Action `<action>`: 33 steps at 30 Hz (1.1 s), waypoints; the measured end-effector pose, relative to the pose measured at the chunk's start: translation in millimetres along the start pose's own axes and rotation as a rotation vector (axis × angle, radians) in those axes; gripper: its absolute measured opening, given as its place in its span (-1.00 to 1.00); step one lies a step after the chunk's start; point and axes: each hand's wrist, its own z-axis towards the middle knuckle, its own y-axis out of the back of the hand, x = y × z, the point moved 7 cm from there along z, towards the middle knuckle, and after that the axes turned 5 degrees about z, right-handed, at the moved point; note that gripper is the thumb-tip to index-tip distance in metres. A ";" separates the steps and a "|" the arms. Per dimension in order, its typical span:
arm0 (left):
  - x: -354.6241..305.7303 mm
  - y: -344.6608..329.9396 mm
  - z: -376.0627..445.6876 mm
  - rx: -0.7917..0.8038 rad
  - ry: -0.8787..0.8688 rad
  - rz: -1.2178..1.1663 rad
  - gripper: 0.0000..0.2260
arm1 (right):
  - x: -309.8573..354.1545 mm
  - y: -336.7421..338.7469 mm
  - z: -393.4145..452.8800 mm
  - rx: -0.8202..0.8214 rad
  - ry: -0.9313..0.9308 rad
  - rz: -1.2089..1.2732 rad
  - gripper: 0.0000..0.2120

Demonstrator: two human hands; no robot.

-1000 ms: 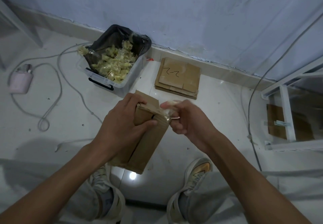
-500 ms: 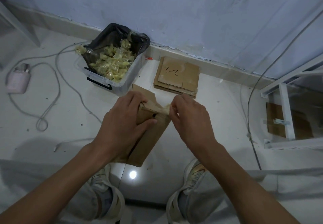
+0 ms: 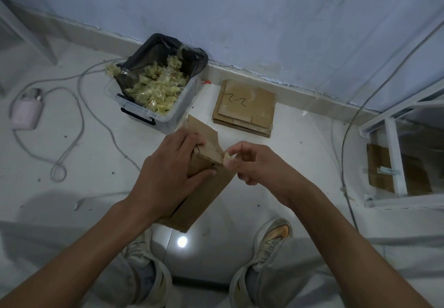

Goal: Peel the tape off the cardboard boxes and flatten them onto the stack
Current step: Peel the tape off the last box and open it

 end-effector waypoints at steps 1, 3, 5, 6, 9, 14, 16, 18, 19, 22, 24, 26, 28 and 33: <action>-0.9 -0.9 -1.5 0.005 -0.016 0.014 -0.47 | -1.0 -1.7 -0.1 0.013 -0.004 -0.027 -0.81; -1.7 -1.7 -4.0 0.013 -0.030 0.029 -0.46 | -2.2 -3.5 -0.8 0.050 -0.001 -0.043 -0.84; -0.8 -0.3 -3.9 0.015 -0.034 0.031 -0.46 | -1.0 -4.6 -1.4 0.076 0.017 -0.026 -0.83; 0.3 1.6 -2.9 0.011 -0.025 0.016 -0.47 | 1.0 -4.0 -1.8 0.074 0.038 0.003 -0.83; 8.2 10.5 2.2 -0.023 0.080 -0.144 -0.51 | 8.5 -1.7 -3.8 0.059 0.107 0.188 -0.81; 4.7 13.6 8.2 -0.080 0.187 -0.351 -0.57 | 4.8 -14.3 -3.0 0.149 0.099 0.922 -0.79; 6.8 10.1 8.8 -0.059 0.247 -0.435 -0.60 | 4.8 -19.7 -4.3 0.169 0.072 1.167 -0.76; 9.5 7.5 8.9 -0.029 0.295 -0.526 -0.58 | 6.5 -21.1 -6.1 0.163 0.071 1.245 -0.68; 9.6 7.3 9.6 -0.018 0.302 -0.562 -0.54 | 8.3 -21.4 -7.4 0.160 0.077 1.262 -0.65; 9.5 6.4 12.2 -0.001 0.323 -0.655 -0.44 | 12.5 -21.5 -7.2 0.188 0.096 1.336 -0.72; 13.9 8.7 9.9 -0.065 0.410 -0.712 -0.27 | 13.7 -20.8 -4.3 0.180 0.097 1.355 -0.79; 12.7 23.4 6.8 -0.203 0.371 -0.510 -0.11 | 10.8 -19.9 -1.3 0.105 0.109 1.256 -0.75; -9.2 27.9 7.0 -0.196 0.138 -0.180 -0.06 | 8.9 -20.9 -2.0 0.046 0.162 1.063 -0.75; -12.2 1.0 7.2 0.045 0.066 -0.034 -0.21 | 9.8 -23.7 -4.1 0.129 0.163 0.858 -0.80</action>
